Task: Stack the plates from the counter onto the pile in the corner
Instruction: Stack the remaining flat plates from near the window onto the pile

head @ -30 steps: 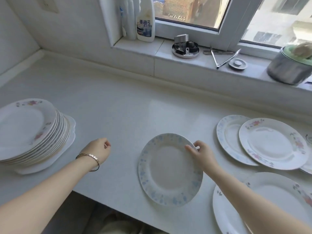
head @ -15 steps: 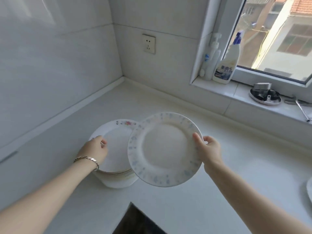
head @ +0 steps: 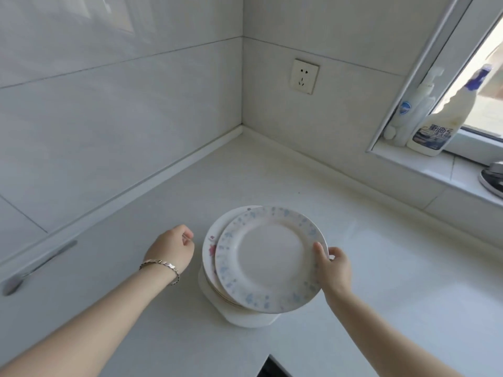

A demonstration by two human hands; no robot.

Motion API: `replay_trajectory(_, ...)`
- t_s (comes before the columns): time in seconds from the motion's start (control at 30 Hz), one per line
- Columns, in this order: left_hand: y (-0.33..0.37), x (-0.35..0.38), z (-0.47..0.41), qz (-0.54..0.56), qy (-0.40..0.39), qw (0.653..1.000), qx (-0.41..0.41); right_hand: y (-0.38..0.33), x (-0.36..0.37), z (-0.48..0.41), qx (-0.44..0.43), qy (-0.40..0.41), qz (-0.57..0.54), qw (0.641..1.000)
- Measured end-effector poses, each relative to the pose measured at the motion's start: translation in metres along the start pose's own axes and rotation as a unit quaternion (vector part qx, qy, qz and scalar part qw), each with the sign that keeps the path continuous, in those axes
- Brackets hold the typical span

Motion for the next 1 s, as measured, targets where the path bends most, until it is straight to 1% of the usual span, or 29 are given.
replay_trajectory(0.13,0.003,0.007,-0.007,0.007,-0.022,1.0,0.001,-0.004,0.004,0.001,-0.034,0.026,0.085,0.995)
replay_trajectory(0.2,0.004,0.01,-0.009,0.01,-0.032,0.999,-0.004,-0.004,0.01,0.0,-0.024,0.024,0.093,0.995)
replay_trajectory(0.3,0.004,0.012,-0.011,0.018,-0.032,0.999,-0.012,-0.008,0.024,-0.002,-0.022,0.001,0.063,0.998)
replay_trajectory(0.4,0.006,0.015,-0.01,0.025,-0.032,0.999,-0.015,-0.014,0.039,0.003,-0.046,-0.032,0.053,0.997)
replay_trajectory(0.57,0.014,0.018,-0.008,0.026,-0.03,0.999,0.005,-0.014,0.057,0.006,-0.073,-0.093,0.144,0.983)
replay_trajectory(0.67,0.031,0.028,-0.005,0.028,-0.037,0.998,0.036,-0.011,0.047,-0.001,-0.069,-0.116,0.173,0.976)
replay_trajectory(0.73,0.05,0.042,0.0,0.029,-0.052,0.996,0.065,-0.004,0.028,-0.005,-0.06,-0.116,0.203,0.97)
replay_trajectory(0.8,0.074,0.065,0.009,0.023,-0.082,0.992,0.098,0.012,0.005,-0.011,-0.038,-0.116,0.231,0.965)
replay_trajectory(0.87,0.102,0.099,0.023,0.006,-0.14,0.981,0.132,0.033,-0.018,-0.017,-0.013,-0.134,0.263,0.956)
replay_trajectory(0.93,0.132,0.141,0.044,-0.032,-0.214,0.963,0.163,0.058,-0.043,-0.019,0.011,-0.157,0.316,0.936)
replay_trajectory(1.0,0.159,0.186,0.068,-0.08,-0.277,0.938,0.191,0.085,-0.071,-0.018,0.033,-0.182,0.341,0.922)
Point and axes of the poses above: each hand's wrist, its own z-axis away from the middle knuckle, its own x-axis out of the palm, y = z × x, the point moved 9 cm from there along -z, towards the middle knuckle, and after that the axes turned 13 degrees about z, right-handed, at the moved point
